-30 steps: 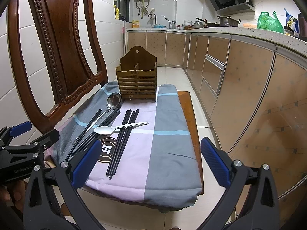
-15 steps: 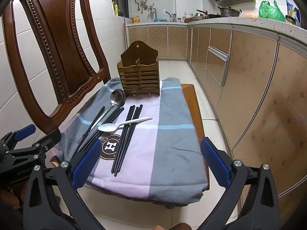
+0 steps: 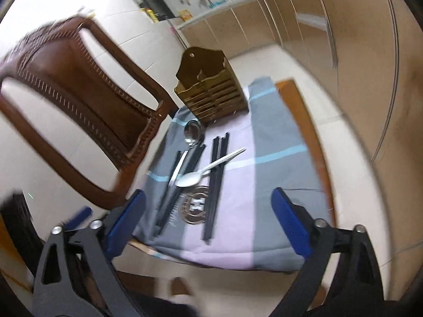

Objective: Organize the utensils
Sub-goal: 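Move the right gripper down onto the white plastic spoon and close it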

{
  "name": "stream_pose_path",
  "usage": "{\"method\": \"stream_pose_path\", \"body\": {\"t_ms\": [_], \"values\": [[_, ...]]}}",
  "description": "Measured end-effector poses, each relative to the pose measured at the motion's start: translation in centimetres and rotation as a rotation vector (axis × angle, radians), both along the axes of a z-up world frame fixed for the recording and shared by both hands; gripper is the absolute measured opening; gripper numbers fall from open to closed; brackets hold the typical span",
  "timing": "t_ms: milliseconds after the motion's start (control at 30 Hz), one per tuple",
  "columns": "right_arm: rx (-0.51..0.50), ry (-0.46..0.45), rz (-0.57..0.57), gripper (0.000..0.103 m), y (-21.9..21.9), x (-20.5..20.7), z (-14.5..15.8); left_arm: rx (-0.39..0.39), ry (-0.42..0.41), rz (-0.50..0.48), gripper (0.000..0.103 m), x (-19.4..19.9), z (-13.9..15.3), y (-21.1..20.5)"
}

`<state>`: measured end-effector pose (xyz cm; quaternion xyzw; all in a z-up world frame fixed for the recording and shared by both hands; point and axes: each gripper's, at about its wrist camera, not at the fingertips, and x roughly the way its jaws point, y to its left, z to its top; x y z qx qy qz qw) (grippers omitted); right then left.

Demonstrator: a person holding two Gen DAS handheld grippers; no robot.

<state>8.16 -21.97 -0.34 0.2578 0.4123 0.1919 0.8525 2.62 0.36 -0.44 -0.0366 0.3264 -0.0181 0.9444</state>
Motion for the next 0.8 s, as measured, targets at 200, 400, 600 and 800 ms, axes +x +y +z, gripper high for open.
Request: {"method": "stream_pose_path", "body": {"t_ms": [200, 400, 600, 800], "values": [[0.259, 0.21, 0.015, 0.071, 0.1, 6.6, -3.2, 0.034, -0.121, -0.009, 0.1, 2.4, 4.0, -0.5], [0.297, 0.387, -0.009, 0.058, 1.4, 11.7, -7.9, 0.051, -0.179, -0.047, 0.1, 5.5, 5.4, -0.6], [0.263, 0.465, -0.072, 0.047, 2.1, 15.1, -11.1, -0.023, -0.238, -0.012, 0.1, 5.8, 4.2, 1.3], [0.186, 0.491, -0.135, 0.034, 2.9, 16.9, -12.5, -0.064, -0.231, -0.023, 0.1, 6.7, 3.9, 2.1]]}}
